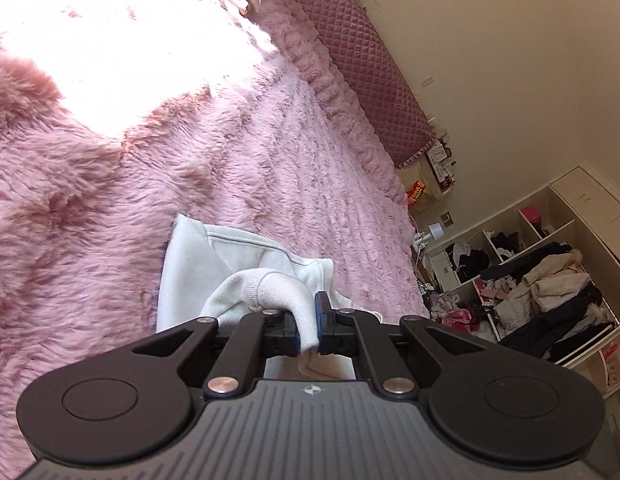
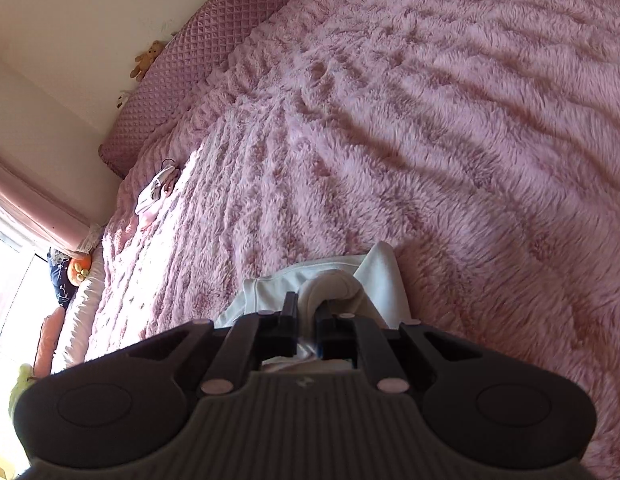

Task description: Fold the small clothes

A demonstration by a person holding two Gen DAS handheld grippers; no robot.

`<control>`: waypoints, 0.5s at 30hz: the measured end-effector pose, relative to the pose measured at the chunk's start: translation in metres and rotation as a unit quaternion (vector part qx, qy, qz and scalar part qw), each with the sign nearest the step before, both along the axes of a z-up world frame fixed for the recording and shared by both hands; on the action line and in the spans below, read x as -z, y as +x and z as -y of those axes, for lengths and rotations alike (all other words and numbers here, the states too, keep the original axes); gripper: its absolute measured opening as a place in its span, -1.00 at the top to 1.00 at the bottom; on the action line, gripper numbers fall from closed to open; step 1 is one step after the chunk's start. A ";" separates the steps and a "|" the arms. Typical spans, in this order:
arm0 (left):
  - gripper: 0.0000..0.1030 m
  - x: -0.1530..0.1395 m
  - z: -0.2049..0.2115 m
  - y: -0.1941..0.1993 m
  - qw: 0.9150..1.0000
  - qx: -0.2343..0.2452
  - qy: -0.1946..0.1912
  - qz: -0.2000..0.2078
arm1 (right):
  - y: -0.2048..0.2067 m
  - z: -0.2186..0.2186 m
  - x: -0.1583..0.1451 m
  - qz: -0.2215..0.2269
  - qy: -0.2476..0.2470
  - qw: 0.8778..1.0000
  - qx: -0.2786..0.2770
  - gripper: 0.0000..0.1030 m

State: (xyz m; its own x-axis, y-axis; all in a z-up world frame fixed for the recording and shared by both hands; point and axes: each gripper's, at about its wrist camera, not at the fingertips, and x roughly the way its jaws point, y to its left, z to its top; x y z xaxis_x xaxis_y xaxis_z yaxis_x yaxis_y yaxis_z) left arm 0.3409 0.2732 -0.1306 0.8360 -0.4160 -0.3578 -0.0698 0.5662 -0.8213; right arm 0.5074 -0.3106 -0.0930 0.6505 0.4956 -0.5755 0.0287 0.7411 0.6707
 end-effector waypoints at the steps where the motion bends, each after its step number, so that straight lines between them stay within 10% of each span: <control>1: 0.89 0.007 -0.002 0.003 1.000 -0.001 0.001 -0.008 | 0.006 -0.003 0.008 -0.004 -0.005 1.000 0.000 0.96; 8: 0.67 0.023 -0.017 0.013 0.998 -0.004 -0.028 -0.052 | 0.026 -0.001 0.038 -0.029 -0.001 1.000 0.006 0.92; 13: 0.43 -0.019 -0.037 0.002 0.999 -0.026 0.002 -0.028 | 0.012 0.015 0.015 0.008 0.022 0.999 0.029 0.08; 15: 0.24 -0.035 -0.049 -0.016 0.999 -0.042 -0.001 -0.007 | 0.000 0.024 -0.001 0.034 0.015 0.999 0.022 0.07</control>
State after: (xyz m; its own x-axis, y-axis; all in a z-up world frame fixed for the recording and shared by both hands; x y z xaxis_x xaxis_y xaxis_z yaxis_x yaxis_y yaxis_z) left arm 0.3247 0.3222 -0.0954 0.8623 -0.3462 -0.3695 -0.1285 0.5562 -0.8210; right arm 0.5069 -0.3344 -0.0923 0.7094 0.4817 -0.5145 0.0144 0.7199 0.6939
